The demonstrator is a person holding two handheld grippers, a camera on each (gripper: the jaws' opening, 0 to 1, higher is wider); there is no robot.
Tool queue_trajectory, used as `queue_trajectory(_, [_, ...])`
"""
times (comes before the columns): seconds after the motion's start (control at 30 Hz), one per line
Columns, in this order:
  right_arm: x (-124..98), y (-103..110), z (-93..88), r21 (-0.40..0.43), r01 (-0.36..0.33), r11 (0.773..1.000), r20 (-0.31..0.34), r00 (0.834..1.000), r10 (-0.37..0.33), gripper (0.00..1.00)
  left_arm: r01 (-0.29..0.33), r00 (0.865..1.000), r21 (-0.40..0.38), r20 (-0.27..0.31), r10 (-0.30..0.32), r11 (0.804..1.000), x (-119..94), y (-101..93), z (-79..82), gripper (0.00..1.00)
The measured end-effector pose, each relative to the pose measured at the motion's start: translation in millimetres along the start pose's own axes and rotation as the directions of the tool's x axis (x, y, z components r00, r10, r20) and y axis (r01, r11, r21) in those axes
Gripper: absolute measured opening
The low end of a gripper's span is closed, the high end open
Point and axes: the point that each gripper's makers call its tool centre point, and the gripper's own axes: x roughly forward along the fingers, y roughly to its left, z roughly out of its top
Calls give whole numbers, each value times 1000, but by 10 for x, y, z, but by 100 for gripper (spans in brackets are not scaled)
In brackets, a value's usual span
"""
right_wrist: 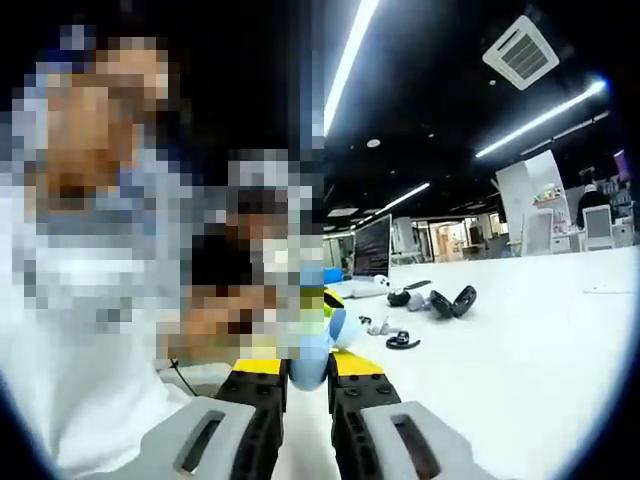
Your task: Pick up the earbuds from the table and place the earbuds into the earbud case
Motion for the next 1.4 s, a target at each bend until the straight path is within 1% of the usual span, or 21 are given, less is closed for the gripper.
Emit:
queue_trajectory(0.1, [-5,0,7,-1,1,1000,4,1000,-1,15,-3,1000,19,-20,3,1000,28,22,23,18])
queue_trajectory(0.2, [-8,-4,6,-4,4,1000,3,1000,-4,15,-14,1000,20,-26,14,1000,12,67,44,18])
queue_trajectory(0.3, [-17,-7,10,1,5,1000,5,1000,-5,15,-34,999,24,-34,35,999,-84,126,35,19])
queue_trajectory(0.47, [-12,3,-3,2,2,1000,-2,1000,-2,15,-80,996,-7,-42,80,997,-312,244,-56,19])
queue_trajectory(0.6, [-9,3,-3,7,2,1000,-1,1000,-2,15,-103,993,-17,-54,102,994,-430,310,-116,19])
queue_trajectory(0.73, [-6,4,-6,7,3,1000,-2,1000,-3,15,-122,991,-29,-49,121,992,-493,378,-130,20])
queue_trajectory(0.87, [-11,-1,-5,9,6,1000,-1,1000,-6,15,-126,992,-32,-35,125,991,-521,362,-122,20])
queue_trajectory(1.07, [-9,-1,-11,12,5,1000,-3,1000,-5,15,-123,992,-49,-29,121,991,-571,318,-185,20])
queue_trajectory(1.17, [-11,-4,-12,14,6,1000,-3,1000,-6,15,-123,992,-50,-37,121,991,-567,301,-229,20])
queue_trajectory(1.4, [-11,-8,-15,13,10,1000,-3,1000,-10,15,-104,994,-53,-32,102,993,-494,242,-240,20])
